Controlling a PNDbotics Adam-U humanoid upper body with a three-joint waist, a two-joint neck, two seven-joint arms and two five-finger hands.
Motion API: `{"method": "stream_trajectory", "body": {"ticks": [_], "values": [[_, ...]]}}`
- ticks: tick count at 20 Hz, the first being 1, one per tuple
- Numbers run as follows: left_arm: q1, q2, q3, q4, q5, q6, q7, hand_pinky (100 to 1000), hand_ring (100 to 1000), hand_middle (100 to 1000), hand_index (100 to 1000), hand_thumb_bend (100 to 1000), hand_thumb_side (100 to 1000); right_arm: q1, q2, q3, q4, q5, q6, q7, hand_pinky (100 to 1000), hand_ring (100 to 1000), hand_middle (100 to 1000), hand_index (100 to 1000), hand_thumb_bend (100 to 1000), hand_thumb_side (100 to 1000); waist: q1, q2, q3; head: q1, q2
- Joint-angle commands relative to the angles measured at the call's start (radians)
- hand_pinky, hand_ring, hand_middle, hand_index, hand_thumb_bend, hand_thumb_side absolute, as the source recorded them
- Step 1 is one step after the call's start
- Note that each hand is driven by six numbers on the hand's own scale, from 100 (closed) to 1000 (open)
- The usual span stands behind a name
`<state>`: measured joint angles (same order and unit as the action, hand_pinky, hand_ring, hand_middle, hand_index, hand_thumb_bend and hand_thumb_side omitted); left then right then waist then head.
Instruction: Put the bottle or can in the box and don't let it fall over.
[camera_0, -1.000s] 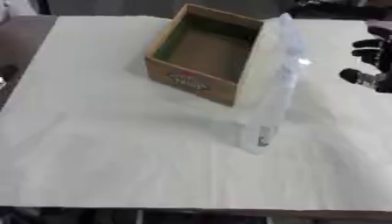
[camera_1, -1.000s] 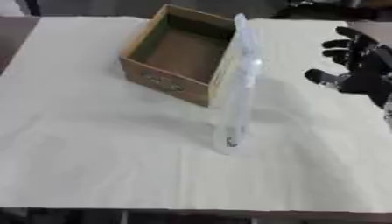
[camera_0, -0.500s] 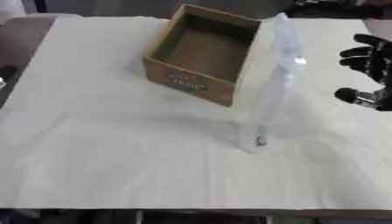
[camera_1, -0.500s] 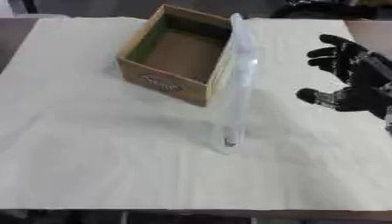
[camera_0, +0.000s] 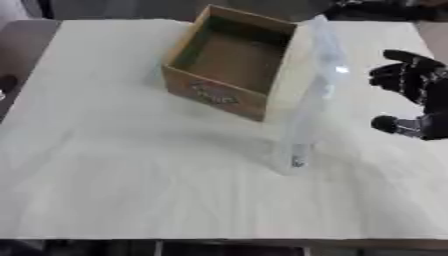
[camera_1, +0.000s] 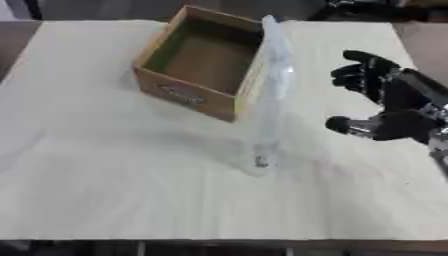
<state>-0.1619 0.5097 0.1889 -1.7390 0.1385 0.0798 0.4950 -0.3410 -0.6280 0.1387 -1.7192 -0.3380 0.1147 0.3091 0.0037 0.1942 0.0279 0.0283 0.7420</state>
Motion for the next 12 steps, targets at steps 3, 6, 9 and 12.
{"method": "stream_trajectory", "body": {"ticks": [3,6,9,12], "values": [[-0.008,0.018,0.011,-0.016,0.005,-0.004,-0.001,830,741,708,788,920,135,-0.013,0.033,0.018,-0.001,0.005,0.008,0.024,985,868,793,968,629,100,0.003,-0.013,0.000,-0.003,-0.012],[-0.010,0.019,0.010,-0.017,0.006,-0.005,-0.003,830,741,708,789,921,136,-0.024,0.056,0.031,0.013,0.013,0.010,0.036,985,868,790,964,629,100,0.005,-0.012,0.001,-0.005,-0.012],[-0.009,0.018,0.010,-0.018,0.007,-0.005,-0.005,830,741,708,789,921,136,-0.039,0.073,0.044,0.028,0.018,0.011,0.053,985,868,789,962,630,100,0.007,-0.010,0.002,-0.007,-0.011],[-0.009,0.017,0.010,-0.019,0.007,-0.006,-0.006,831,741,708,789,920,137,-0.052,0.087,0.056,0.043,0.022,0.013,0.066,986,868,790,970,632,100,0.010,-0.006,0.004,-0.007,-0.010]]}}
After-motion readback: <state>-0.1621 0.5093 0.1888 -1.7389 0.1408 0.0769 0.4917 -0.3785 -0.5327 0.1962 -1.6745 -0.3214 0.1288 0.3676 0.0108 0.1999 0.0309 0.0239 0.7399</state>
